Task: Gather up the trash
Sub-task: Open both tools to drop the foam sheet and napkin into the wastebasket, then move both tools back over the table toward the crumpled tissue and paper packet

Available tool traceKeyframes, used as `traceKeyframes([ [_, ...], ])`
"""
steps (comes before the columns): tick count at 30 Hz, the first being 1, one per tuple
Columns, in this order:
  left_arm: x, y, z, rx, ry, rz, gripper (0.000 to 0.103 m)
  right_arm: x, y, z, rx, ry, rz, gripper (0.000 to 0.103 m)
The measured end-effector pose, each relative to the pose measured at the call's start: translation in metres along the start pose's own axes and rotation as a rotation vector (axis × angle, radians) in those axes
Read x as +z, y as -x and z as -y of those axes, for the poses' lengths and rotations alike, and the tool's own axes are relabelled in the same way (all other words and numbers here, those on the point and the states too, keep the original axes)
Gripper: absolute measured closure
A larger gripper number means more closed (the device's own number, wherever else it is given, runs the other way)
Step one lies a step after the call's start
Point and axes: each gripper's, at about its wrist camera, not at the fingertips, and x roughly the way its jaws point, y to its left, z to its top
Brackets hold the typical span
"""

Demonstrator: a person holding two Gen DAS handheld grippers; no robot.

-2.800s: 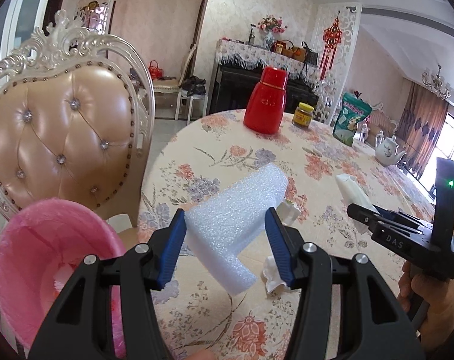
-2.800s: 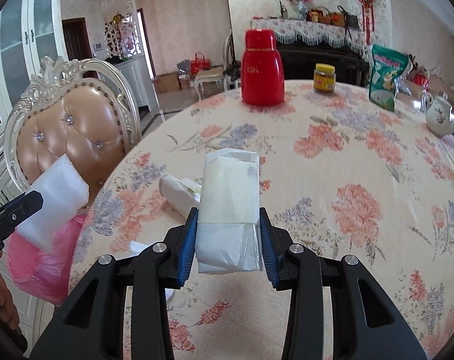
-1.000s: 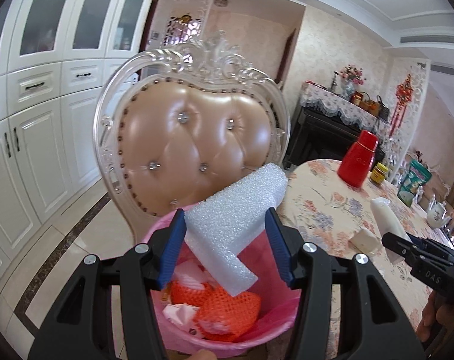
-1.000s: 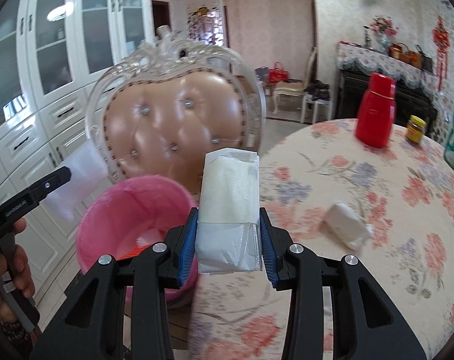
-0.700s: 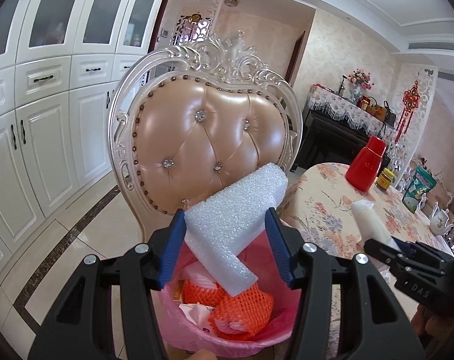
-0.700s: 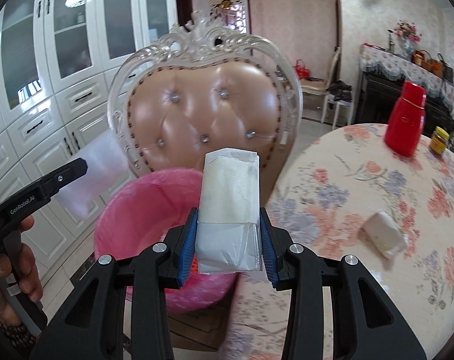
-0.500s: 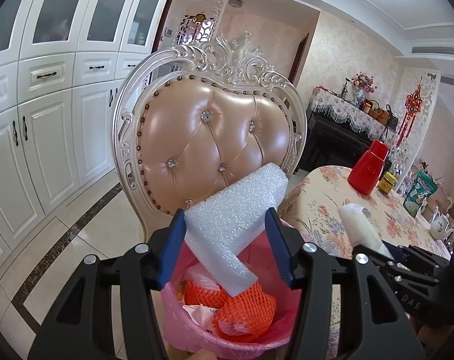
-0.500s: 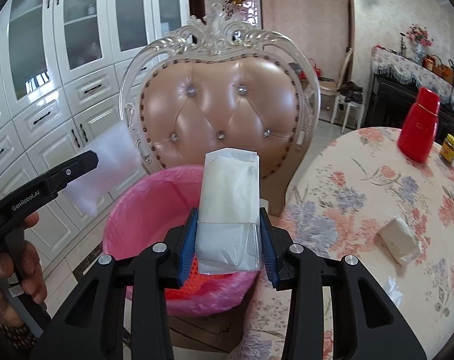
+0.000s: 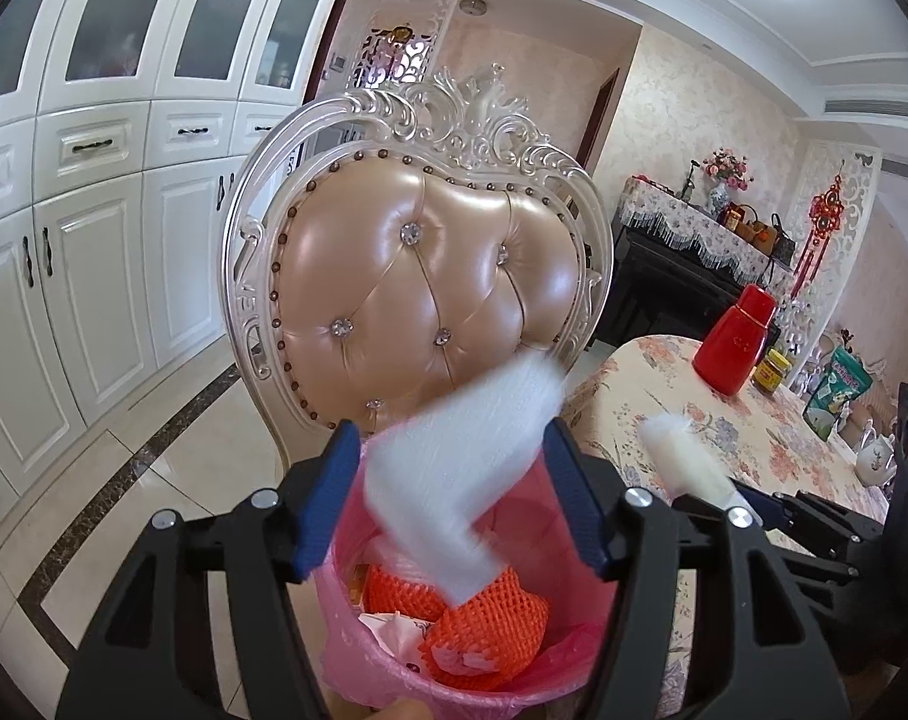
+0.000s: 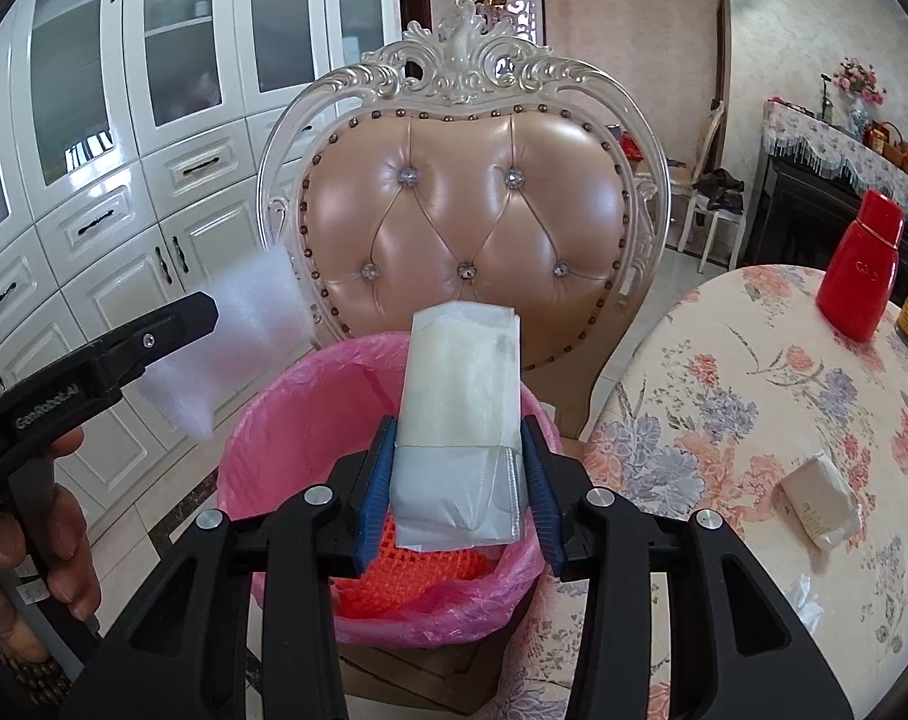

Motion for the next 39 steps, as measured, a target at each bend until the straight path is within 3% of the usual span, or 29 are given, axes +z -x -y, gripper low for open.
traceKeyframes([
  [3,-0.001,0.0,0.001,0.001,-0.003,-0.003,0.041,-0.002,-0.002,0.001,-0.001,0.007,-0.007,0.055],
  [20,-0.007,-0.007,0.028,-0.026,-0.045,-0.022,0.04,-0.017,0.019,0.04,-0.057,-0.059,0.005,0.05],
  [39,-0.028,-0.018,0.11,-0.118,-0.153,-0.067,0.04,-0.057,0.065,0.136,-0.194,-0.173,0.021,0.045],
])
